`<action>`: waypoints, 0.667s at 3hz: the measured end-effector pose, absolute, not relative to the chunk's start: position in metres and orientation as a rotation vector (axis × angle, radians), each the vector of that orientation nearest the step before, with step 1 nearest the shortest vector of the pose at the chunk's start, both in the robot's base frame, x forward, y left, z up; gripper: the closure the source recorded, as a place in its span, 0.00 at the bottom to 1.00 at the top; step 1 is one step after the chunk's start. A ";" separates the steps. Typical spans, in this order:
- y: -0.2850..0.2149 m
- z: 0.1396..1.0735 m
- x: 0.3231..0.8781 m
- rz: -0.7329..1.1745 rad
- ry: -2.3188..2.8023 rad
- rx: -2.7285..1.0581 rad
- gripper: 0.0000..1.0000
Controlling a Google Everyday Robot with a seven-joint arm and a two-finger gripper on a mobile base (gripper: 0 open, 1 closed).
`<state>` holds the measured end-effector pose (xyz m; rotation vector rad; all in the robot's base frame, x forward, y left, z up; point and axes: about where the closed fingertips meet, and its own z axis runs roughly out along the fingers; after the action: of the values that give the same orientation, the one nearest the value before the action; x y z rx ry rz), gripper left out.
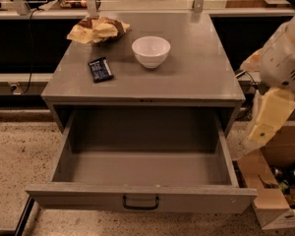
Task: Close top drawer
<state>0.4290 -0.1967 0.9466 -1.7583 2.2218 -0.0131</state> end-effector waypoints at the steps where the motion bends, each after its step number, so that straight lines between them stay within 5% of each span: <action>1: -0.158 0.898 0.402 0.117 2.199 -1.775 0.08; 2: -0.135 0.836 0.370 0.258 2.220 -1.807 0.26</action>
Offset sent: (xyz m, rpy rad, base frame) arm -0.1041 0.0875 -0.2003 0.1688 0.2973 0.0807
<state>0.3703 -0.1345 0.8358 -1.8070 2.2201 0.2581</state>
